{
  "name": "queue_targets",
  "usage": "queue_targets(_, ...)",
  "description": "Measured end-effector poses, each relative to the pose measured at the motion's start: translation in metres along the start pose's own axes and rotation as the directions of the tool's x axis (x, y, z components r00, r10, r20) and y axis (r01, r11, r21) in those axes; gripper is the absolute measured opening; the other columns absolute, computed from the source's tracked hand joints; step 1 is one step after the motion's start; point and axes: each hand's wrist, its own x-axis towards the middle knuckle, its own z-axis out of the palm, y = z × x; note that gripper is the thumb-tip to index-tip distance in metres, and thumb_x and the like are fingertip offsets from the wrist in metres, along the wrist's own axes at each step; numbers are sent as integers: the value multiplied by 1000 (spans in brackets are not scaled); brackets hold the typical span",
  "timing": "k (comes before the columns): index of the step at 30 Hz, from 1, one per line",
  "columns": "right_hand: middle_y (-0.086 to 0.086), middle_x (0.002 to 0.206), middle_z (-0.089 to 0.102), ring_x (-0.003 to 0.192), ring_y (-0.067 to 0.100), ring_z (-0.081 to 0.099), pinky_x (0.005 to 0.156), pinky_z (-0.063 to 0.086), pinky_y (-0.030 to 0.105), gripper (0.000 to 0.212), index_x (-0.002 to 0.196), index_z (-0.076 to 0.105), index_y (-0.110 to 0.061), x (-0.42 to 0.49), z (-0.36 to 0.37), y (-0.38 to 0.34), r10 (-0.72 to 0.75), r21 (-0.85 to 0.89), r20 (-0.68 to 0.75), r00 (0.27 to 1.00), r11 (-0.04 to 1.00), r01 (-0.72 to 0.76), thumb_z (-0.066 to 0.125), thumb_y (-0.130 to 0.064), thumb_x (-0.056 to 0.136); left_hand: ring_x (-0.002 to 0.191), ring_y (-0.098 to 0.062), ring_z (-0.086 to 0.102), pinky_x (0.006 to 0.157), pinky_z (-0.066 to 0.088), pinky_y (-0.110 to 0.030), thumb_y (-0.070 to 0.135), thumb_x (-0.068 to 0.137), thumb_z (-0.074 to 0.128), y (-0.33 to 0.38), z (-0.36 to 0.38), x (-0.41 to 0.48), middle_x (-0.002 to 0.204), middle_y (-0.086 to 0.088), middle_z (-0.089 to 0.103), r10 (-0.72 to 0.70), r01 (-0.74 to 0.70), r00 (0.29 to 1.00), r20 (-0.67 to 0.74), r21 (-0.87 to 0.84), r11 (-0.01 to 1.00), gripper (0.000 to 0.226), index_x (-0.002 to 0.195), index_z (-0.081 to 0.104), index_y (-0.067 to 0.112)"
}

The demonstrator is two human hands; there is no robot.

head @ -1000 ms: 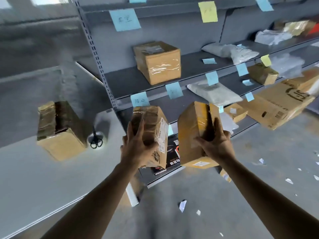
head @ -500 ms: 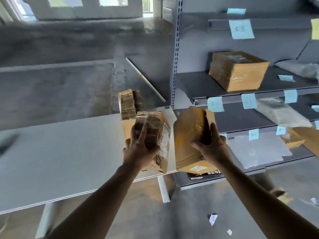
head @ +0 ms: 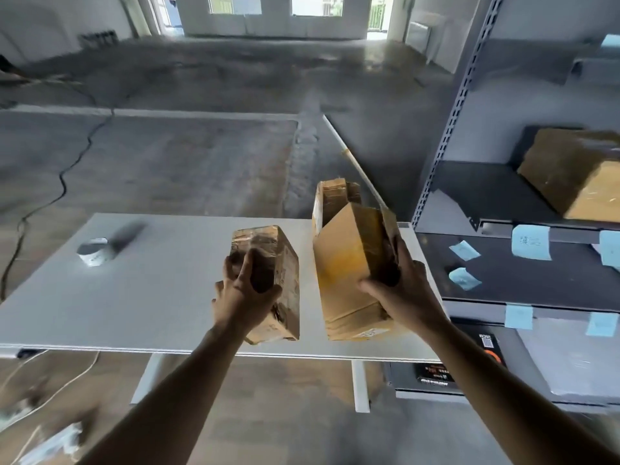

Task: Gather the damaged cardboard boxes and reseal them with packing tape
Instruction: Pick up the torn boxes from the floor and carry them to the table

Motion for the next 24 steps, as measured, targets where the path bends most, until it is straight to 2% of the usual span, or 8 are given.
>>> queue_targets(5, 4, 147, 34, 135, 35, 36, 103, 43, 57, 115, 152, 1, -48, 24, 15, -20, -14, 4, 53, 998, 1000, 13, 61, -75, 57, 121, -38, 38, 98, 44, -48, 66, 69, 51, -4, -11, 19, 157, 7, 10, -63, 63, 998, -32, 19, 998, 95, 152, 8, 49)
queue_targets(9, 5, 148, 36, 133, 37, 38, 103, 37, 54, 114, 152, -2, -50, 54, 25, -38, -50, -23, 69, 996, 998, 51, 61, -73, 60, 127, -39, 35, 102, 40, -50, 62, 75, 56, -3, -19, 43, 160, 5, 7, -91, 95, 993, -69, 53, 994, 92, 153, 8, 48)
queue_targets(12, 6, 143, 39, 129, 35, 42, 99, 40, 55, 113, 151, -2, -52, 76, 27, -48, -72, 13, 36, 997, 997, 71, 62, -73, 60, 127, -39, 35, 102, 38, -50, 63, 74, 54, -4, -22, 62, 162, 3, 7, -118, 124, 990, -72, 83, 989, 94, 153, 7, 46)
queue_targets(16, 6, 143, 42, 127, 32, 46, 100, 46, 54, 107, 150, 6, -53, 99, 16, -55, -108, 121, -66, 992, 986, 115, 72, -64, 67, 128, -38, 34, 102, 36, -48, 58, 81, 60, -1, -19, 83, 163, 2, 5, -122, 127, 991, -58, 105, 986, 93, 154, 4, 46)
queue_targets(18, 4, 141, 46, 125, 30, 50, 96, 49, 50, 106, 150, 10, -51, 120, 8, -57, -89, 152, -131, 987, 982, 109, 72, -67, 66, 129, -38, 34, 102, 36, -46, 58, 82, 61, 3, -12, 105, 163, 2, 4, -117, 121, 992, -42, 120, 985, 93, 154, 3, 46)
queue_targets(21, 5, 137, 47, 113, 22, 48, 85, 43, 39, 106, 151, 8, -50, 139, 0, -59, -58, 183, -231, 971, 978, 102, 70, -66, 66, 127, -38, 35, 101, 36, -46, 59, 81, 60, 7, 0, 134, 163, 1, 4, -76, 78, 997, -17, 132, 988, 94, 154, 3, 45)
queue_targets(24, 7, 137, 43, 111, 24, 44, 87, 42, 42, 100, 153, 7, -48, 151, -2, -57, 13, 223, -328, 944, 973, 64, 73, -54, 78, 126, -38, 36, 101, 38, -49, 60, 82, 59, 8, 14, 166, 162, 2, 6, -15, 11, 999, 32, 126, 992, 94, 154, 2, 45)
